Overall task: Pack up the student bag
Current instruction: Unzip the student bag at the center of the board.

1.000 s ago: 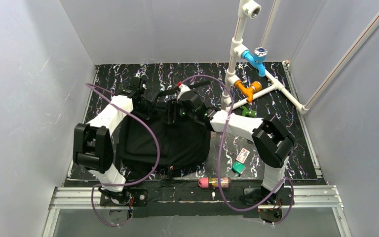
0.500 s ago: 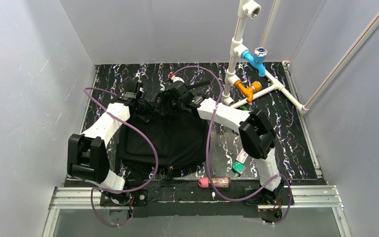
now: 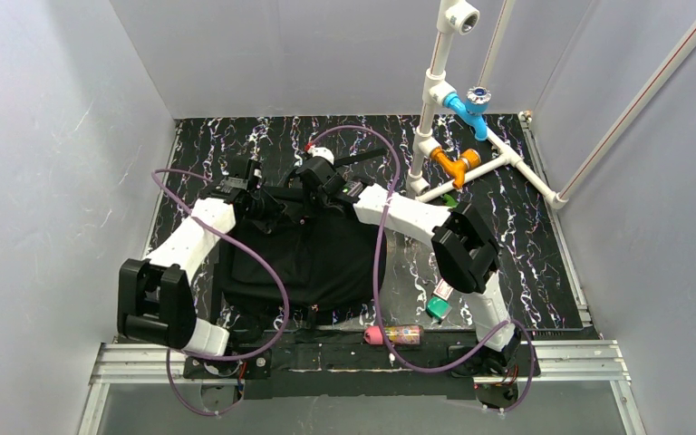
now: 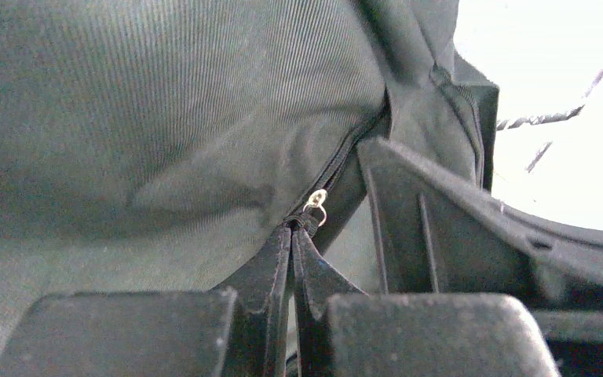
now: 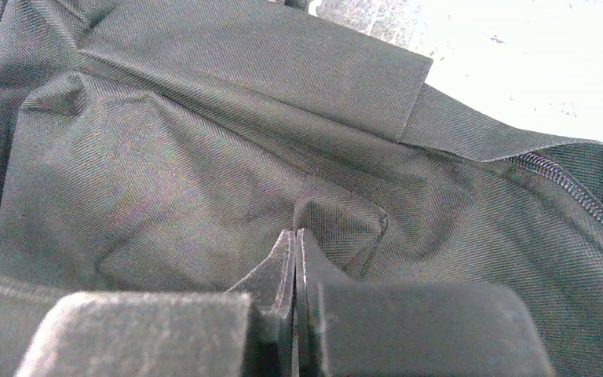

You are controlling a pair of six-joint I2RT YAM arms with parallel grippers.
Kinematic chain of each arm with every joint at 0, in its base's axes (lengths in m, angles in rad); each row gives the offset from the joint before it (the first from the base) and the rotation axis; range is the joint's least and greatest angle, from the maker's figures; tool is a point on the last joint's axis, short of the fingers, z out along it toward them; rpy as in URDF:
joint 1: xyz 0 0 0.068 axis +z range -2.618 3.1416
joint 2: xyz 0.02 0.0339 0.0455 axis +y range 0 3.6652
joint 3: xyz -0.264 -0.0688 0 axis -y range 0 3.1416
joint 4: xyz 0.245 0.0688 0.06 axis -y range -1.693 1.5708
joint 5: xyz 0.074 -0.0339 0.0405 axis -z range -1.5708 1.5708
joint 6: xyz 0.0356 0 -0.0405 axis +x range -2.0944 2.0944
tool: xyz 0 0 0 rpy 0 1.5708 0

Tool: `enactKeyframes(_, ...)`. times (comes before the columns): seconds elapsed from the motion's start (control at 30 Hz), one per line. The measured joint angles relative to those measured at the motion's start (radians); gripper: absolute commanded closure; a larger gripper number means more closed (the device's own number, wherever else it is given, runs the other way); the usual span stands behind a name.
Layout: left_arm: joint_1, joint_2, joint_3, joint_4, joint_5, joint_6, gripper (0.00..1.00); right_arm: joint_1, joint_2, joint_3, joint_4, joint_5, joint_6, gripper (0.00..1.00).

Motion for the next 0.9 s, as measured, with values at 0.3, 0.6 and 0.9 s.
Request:
enactKeyframes(0.3, -0.084, -0.216, -0.13, -0.064, 0.027, -0.021, 1.0, -0.001, 0.0, -0.038, 0.118, 0.012, -0.031, 0.99)
enactKeyframes(0.6, -0.204, -0.583, -0.318, -0.203, -0.003, -0.095, 1.0, -0.033, 0.0, -0.055, 0.261, -0.051, -0.051, 0.87)
enactKeyframes(0.9, -0.165, -0.489, -0.18, -0.188, -0.001, 0.182, 0.28, -0.023, -0.256, -0.105, -0.079, -0.145, -0.206, 0.06)
